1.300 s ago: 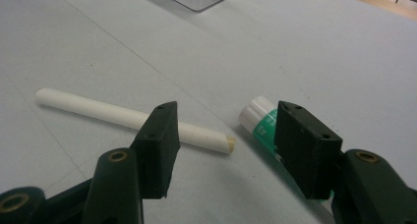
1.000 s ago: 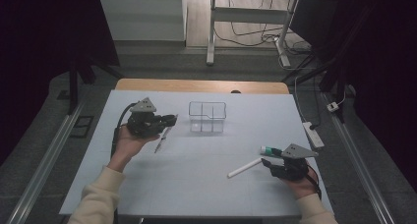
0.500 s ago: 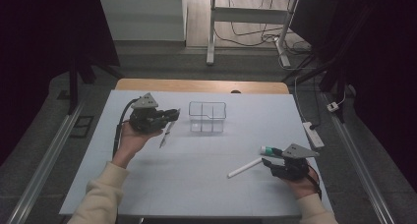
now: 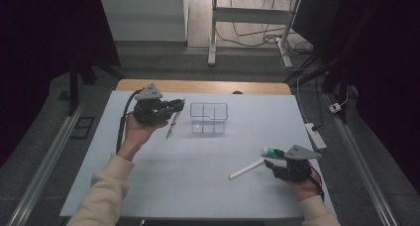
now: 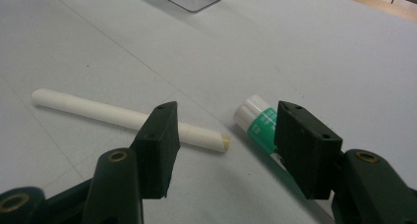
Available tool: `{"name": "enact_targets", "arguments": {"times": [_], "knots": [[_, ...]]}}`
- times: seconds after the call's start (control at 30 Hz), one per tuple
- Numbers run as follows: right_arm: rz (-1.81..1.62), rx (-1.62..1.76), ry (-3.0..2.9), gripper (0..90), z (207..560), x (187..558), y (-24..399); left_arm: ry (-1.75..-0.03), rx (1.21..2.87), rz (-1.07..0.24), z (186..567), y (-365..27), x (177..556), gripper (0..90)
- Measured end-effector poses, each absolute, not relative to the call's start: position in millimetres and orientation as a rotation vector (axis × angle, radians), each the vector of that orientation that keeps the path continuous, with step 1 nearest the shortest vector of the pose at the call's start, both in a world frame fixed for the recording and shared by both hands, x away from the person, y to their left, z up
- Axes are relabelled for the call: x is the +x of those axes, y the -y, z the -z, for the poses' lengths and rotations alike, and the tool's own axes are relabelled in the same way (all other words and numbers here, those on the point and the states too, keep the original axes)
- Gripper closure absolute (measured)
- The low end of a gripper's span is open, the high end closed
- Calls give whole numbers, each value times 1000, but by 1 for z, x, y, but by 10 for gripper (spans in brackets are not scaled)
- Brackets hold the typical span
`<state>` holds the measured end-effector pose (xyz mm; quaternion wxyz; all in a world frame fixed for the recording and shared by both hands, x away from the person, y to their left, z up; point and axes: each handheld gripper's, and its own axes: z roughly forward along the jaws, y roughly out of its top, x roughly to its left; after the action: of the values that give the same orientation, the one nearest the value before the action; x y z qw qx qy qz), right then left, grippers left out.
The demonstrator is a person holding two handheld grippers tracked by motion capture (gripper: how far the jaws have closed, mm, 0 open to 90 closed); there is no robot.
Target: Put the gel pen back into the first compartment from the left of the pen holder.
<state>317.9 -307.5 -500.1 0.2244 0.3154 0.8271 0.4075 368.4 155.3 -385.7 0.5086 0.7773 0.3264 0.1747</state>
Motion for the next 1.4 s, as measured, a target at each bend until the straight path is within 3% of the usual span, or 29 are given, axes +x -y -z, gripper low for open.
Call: {"name": "enact_targets", "arguments": {"times": [1.4], "knots": [[-1128,875,-2278,420,500,318,308,-842,1836,-464,365,-137,412,801]]}}
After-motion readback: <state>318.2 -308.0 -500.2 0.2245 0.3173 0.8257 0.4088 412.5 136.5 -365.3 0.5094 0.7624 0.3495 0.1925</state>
